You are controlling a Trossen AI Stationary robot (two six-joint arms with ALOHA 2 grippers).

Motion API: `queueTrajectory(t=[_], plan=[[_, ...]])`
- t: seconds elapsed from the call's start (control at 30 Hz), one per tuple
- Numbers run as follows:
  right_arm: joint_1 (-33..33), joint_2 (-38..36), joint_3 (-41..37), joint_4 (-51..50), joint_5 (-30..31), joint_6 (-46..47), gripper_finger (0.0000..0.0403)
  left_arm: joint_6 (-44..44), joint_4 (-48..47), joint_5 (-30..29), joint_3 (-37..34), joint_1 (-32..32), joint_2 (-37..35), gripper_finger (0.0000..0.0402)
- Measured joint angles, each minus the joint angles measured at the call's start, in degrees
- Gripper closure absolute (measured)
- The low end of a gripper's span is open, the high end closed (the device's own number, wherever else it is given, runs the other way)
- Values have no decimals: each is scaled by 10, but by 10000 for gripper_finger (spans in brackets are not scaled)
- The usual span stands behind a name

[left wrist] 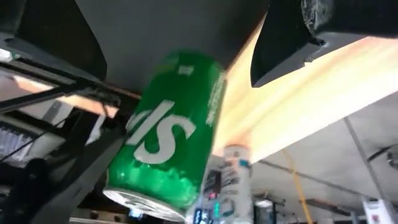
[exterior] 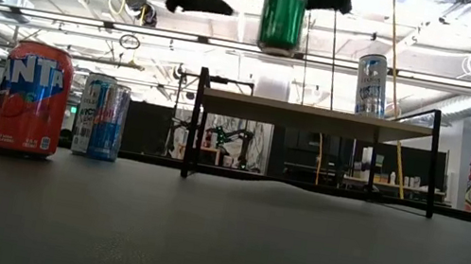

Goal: Place canned beverage on shelf
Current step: Put the top green soda can on the shelf

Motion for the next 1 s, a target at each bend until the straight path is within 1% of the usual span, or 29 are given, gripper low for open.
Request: queueTrajectory(t=[0.17,0.5,0.8,1.0], plan=[[-31,0,0,-18,-4,-8,114,2,-31,3,-1,19,-37,6],[-93,6,0,-19,-7,-30,113,0,-77,6,-1,65,-95,6],[-132,24,0,-12,-7,-28,113,11,-126,108,-1,149,-125,6],[-154,32,1,-6,-6,-19,113,21,-130,182,-1,193,-128,6]])
